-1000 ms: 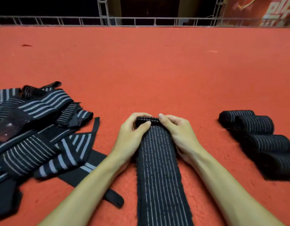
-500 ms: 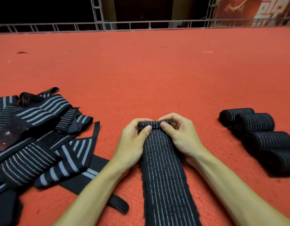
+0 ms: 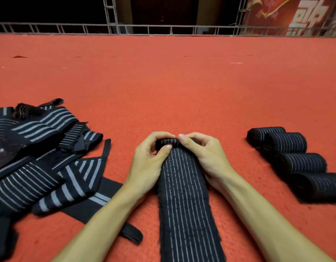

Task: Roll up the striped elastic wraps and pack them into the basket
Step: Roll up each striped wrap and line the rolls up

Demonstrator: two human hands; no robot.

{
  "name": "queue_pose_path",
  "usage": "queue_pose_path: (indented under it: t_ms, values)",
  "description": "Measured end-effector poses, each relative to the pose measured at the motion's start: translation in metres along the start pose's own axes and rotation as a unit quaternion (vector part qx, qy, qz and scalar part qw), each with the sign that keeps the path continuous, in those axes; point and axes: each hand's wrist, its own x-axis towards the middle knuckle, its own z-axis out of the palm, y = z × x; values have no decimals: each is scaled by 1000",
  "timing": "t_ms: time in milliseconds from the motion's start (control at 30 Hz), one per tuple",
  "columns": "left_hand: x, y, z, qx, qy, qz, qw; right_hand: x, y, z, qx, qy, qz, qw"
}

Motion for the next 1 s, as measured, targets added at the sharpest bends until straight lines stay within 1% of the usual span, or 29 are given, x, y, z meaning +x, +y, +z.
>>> queue_pose_path:
  t_ms: [133,200,267,367,433,533,633,733,833,900,1000]
  values:
    - [0,-2,1,-37,-2,-74,997,0,2,-1,-21,3,-24,999]
    - [0,-3,1,-82,-9,-121,989,0,2,-2,-27,2,-36,999]
    - [1,-3,2,-104,-8,-143,984,0,2,-4,-31,6,-45,998]
    - [1,-1,4,-85,14,-129,988,0,0,-5,-46,-2,-73,996]
    - [0,1,6,-88,11,-134,987,-1,-1,-6,-58,-9,-88,994]
    - [0,0,4,-58,-4,-126,990,-3,-2,-6,-62,-12,-95,993]
    - [0,-1,4,-55,-12,-118,991,-2,-2,-5,-42,-10,-82,996]
    - [0,1,5,-58,-1,-102,993,-2,-1,-5,-29,-14,-74,997]
    - [0,3,4,-65,12,-92,994,-2,0,-6,-46,-19,-75,996]
    - [-1,3,4,-69,19,-84,994,-1,1,-5,-61,-8,-68,996]
    - [-2,3,3,-58,5,-78,995,0,3,-3,-42,-3,-21,999]
